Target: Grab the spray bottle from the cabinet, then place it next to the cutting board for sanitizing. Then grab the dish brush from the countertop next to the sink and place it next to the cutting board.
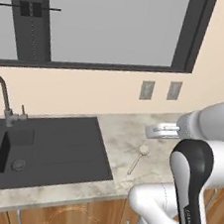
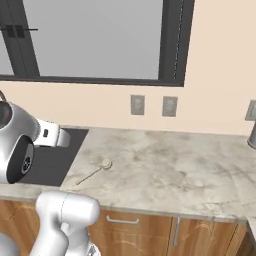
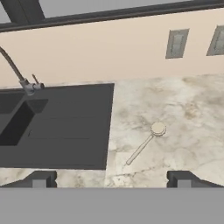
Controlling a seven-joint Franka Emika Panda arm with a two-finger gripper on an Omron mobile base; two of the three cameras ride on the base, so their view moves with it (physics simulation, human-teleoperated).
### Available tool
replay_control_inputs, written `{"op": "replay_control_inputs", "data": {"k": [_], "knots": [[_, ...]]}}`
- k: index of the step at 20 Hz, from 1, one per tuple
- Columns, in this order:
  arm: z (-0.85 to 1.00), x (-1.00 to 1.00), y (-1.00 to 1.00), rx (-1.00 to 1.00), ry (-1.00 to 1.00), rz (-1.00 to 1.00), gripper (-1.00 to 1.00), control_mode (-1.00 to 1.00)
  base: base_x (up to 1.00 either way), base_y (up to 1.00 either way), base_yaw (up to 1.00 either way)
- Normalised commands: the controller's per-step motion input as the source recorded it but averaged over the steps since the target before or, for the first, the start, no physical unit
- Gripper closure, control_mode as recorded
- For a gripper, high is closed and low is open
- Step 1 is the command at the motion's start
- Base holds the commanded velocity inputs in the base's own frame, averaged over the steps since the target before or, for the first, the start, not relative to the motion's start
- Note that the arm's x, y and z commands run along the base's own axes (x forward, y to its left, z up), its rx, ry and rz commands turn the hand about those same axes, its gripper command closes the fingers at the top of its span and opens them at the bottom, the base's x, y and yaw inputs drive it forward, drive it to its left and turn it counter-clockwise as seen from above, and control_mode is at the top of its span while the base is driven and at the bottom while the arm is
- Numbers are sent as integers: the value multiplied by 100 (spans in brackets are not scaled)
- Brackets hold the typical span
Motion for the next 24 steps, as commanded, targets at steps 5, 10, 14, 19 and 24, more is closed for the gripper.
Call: {"op": "replay_control_inputs", "data": {"k": [5, 10, 14, 19, 24], "knots": [[0, 0, 0, 0, 0, 0, -100, 100, 9, -16, 35], [0, 0, 0, 0, 0, 0, -100, 100, 10, -11, 40], [-53, 33, -2, 0, 14, 15, -100, -100, 6, 0, 8], [-100, 62, -2, 0, 35, -7, -100, -100, 0, 0, 0], [-100, 58, -11, 0, 38, -34, -100, -100, 0, 0, 0]]}}
